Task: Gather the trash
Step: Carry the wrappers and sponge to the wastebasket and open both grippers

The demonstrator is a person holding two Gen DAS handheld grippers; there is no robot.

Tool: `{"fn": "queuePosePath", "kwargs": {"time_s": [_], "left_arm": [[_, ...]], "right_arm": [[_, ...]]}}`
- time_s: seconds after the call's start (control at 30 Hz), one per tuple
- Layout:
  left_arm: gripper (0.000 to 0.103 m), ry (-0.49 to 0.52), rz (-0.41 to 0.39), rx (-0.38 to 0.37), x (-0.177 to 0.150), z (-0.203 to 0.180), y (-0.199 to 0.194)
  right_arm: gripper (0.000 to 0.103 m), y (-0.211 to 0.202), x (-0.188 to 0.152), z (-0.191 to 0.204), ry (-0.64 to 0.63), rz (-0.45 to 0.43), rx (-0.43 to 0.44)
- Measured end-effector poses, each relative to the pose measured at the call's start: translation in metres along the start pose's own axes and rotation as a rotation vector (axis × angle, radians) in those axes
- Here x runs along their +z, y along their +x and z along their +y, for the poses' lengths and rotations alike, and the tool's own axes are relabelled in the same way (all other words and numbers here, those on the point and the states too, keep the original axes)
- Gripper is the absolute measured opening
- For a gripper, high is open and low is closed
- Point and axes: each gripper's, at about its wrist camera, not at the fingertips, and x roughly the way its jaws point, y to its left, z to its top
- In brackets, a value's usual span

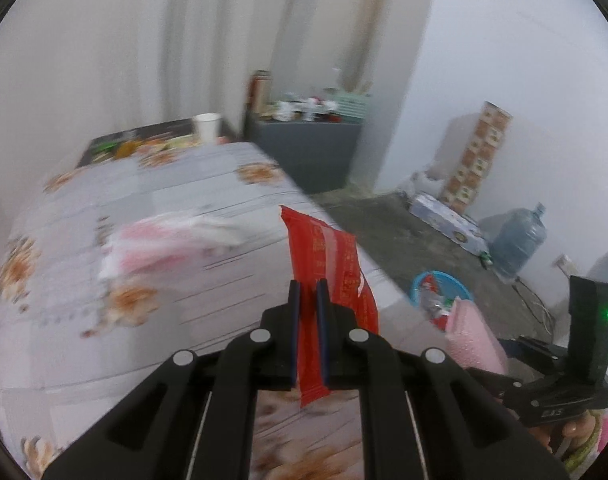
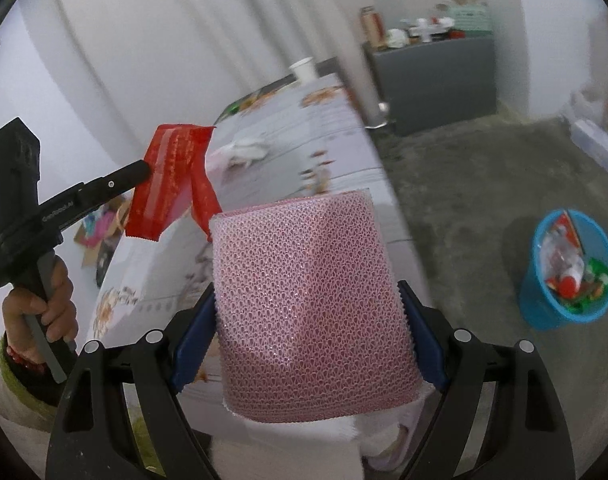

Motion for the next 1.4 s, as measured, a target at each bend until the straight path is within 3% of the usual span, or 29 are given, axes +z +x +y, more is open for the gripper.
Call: {"fn": "queuePosePath", "kwargs": {"time_s": [0.3, 0.43, 0.63, 0.77, 0.93, 1.23, 1.27, 1.33, 1.4], "left_arm": [[0.008, 0.15, 0.077, -0.168, 0.03, -0.104, 0.063], [0.008, 0.229, 0.133, -0.236, 0.036, -0.153, 0.096], [0.008, 0.299, 0.257, -0.315, 0.029, -0.214, 0.155], [0.008, 0.358, 0.353, -0.331, 0.013, -0.246, 0.2], [0.008, 0.427, 0.474, -0.318, -0.002, -0.282, 0.266], [0.009, 0.515, 0.54, -0.261, -0.004, -0.348, 0.373], [0.012, 0.519, 0.543, -0.267, -0.004, -0.354, 0.382], [0.044, 0.532, 0.572, -0.258, -0.007, -0.366, 0.406], [0.061, 0.52, 0.561, -0.222, -0.007, -0.366, 0.419]], "right_arm": [[0.08, -0.05, -0.008, -0.087, 0.22, -0.104, -0.055], [0.08, -0.069, -0.018, -0.127, 0.329, -0.139, -0.117], [0.08, -0.085, -0.043, -0.202, 0.633, -0.176, -0.166], [0.08, -0.091, -0.064, -0.245, 0.784, -0.197, -0.197], [0.081, -0.082, -0.063, -0.289, 0.883, -0.214, -0.2], [0.084, -0.033, -0.022, -0.38, 0.983, -0.189, -0.17], [0.087, -0.025, -0.018, -0.392, 0.992, -0.189, -0.18], [0.094, -0.012, -0.013, -0.412, 1.012, -0.185, -0.217], [0.094, 0.008, -0.013, -0.435, 1.029, -0.16, -0.252]]}}
